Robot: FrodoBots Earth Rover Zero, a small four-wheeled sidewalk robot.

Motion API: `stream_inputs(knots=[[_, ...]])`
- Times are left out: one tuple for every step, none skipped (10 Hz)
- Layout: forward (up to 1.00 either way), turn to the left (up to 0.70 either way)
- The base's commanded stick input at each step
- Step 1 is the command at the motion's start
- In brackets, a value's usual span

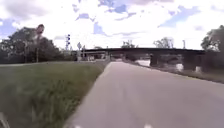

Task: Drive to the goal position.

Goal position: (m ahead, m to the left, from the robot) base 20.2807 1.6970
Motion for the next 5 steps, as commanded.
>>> stream_inputs(knots=[[1.00,0.00],[1.00,0.00],[1.00,0.00],[1.00,0.00],[1.00,0.00]])
